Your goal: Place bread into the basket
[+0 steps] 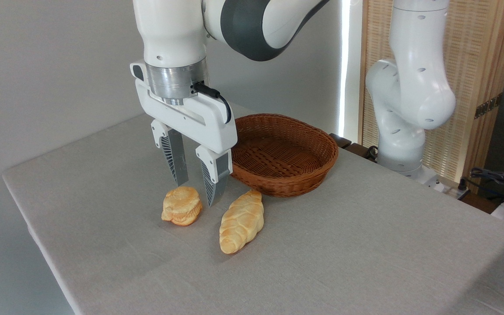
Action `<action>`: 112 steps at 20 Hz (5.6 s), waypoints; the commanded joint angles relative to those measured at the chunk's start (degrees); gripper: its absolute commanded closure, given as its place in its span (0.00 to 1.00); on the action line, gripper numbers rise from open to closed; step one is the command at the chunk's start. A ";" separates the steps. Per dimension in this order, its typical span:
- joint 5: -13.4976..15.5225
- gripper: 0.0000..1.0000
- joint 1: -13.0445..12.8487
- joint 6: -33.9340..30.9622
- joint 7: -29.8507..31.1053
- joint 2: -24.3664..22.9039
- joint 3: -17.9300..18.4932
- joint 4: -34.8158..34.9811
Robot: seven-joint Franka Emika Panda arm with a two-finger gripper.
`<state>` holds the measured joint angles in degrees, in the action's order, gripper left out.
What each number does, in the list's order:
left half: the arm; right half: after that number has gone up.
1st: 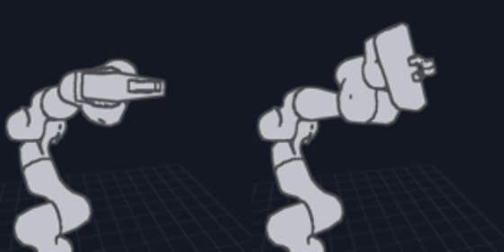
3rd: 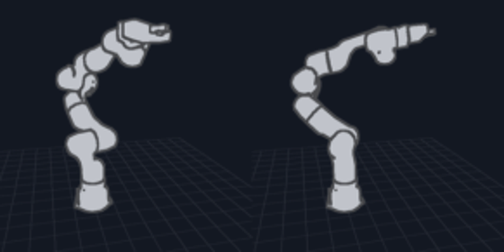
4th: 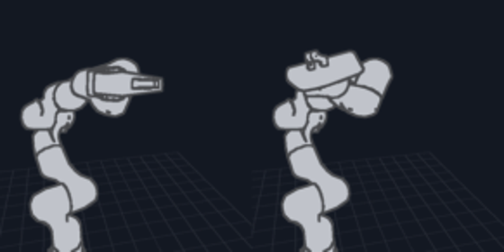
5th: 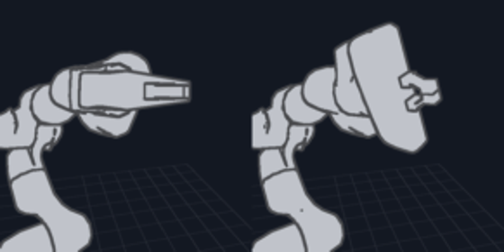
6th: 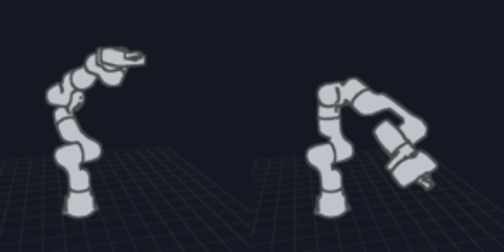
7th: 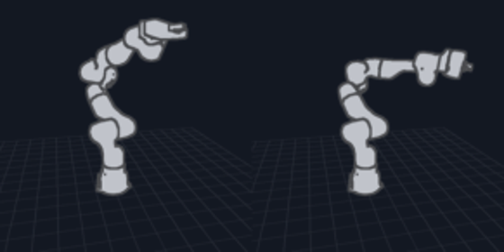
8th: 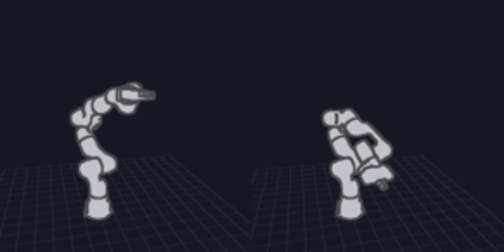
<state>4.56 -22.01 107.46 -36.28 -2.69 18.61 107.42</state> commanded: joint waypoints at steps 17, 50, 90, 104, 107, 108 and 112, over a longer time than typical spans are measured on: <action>1.15 0.00 -0.31 -1.11 -1.43 0.23 0.55 -0.80; 1.06 0.00 -12.00 8.21 -0.99 5.94 -0.24 4.56; 0.62 0.55 -12.09 2.15 5.94 -0.29 -3.04 3.77; 1.15 0.45 -15.25 -20.70 12.63 -6.80 -8.23 4.29; 1.15 0.00 -16.75 -23.34 12.81 -6.71 -8.32 4.73; 1.15 0.00 -16.84 -23.78 12.64 -6.71 -8.32 4.73; 1.15 0.00 -17.80 -23.87 12.02 -6.27 -8.32 5.26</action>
<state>4.65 -38.93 84.46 -24.28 -8.86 9.78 112.25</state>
